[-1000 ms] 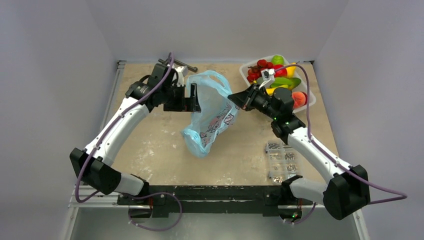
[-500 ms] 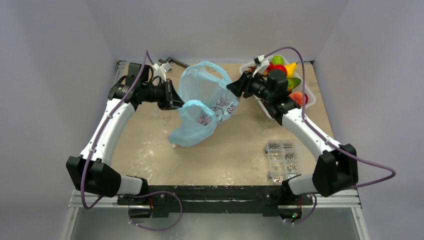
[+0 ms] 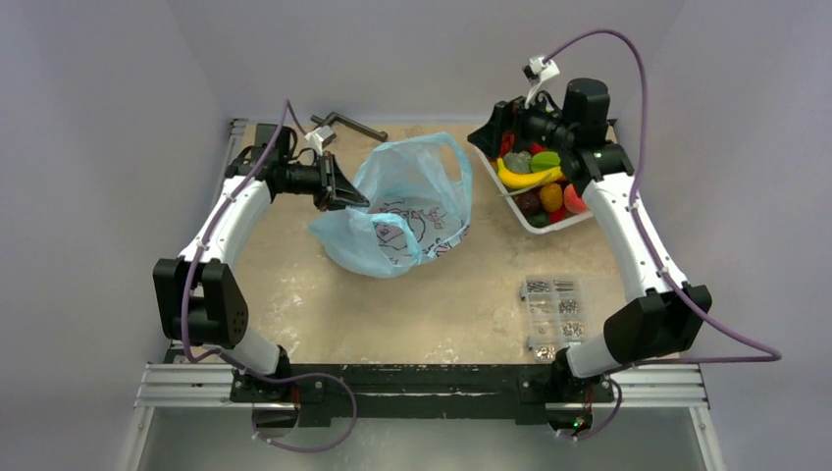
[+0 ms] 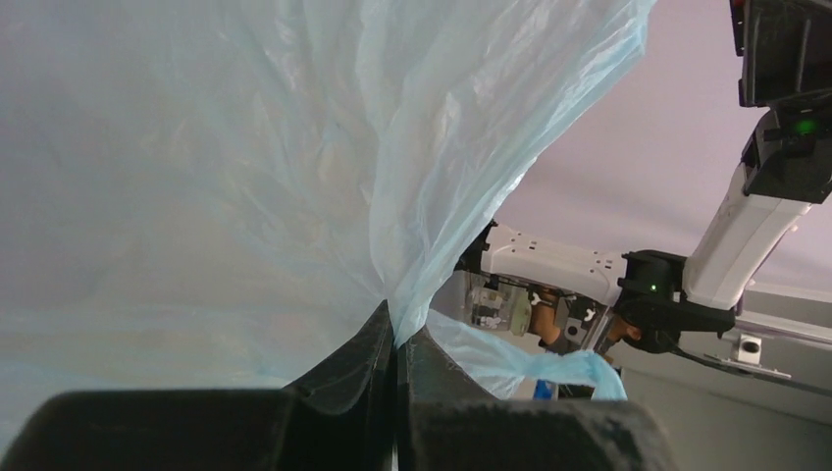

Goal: Place the fake fruits into the plastic bag and tie a complex knot

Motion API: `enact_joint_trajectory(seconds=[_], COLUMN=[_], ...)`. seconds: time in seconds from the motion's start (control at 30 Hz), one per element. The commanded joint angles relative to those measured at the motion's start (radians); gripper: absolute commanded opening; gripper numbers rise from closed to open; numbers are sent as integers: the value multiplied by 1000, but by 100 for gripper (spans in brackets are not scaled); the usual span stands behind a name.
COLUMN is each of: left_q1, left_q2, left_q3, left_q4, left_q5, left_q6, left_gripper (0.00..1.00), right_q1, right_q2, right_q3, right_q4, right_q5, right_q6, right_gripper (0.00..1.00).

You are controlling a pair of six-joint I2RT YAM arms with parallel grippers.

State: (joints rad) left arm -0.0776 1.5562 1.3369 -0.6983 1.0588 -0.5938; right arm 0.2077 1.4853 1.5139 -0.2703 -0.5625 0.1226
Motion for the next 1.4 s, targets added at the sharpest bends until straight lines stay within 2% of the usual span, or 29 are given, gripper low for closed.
enact_joint_trajectory(seconds=[0.0,0.2,0.3,0.43,0.57,0.7,1.07,1.23,1.37], left_q1=[28,29,29,24,22,22,22,24,24], left_q2=[39,76,64,69,74,78,83,91,96], left_q3=[51,60,62,64,81,85,97,102,102], left_q4=[26,-6,-25,-56,-71,-79,-91,-102,-111], left_q5=[87,67,44,34,26,25,30,33,36], left_q6=[-3,38,57,93,119,129,146,157,165], left_gripper=[0,0,0,0,0,0,0,0,0], right_q1=[-116,-238,-331,-432,-453,-454,-448,-439,-438], right_q2=[4,97,151,173,198,222,299,309,313], right_q3=[100,234,324,305,265,221,165,136,105], right_q4=[-307,-550,-655,-758,-831,-798,-725,-695,-651], right_q5=[-8,142,174,213,242,286,393,404,419], right_q6=[-220,-531,-581,-672,-738,-753,-787,-794,-793], right_gripper=[99,87,83,86,91,99,99,95,85])
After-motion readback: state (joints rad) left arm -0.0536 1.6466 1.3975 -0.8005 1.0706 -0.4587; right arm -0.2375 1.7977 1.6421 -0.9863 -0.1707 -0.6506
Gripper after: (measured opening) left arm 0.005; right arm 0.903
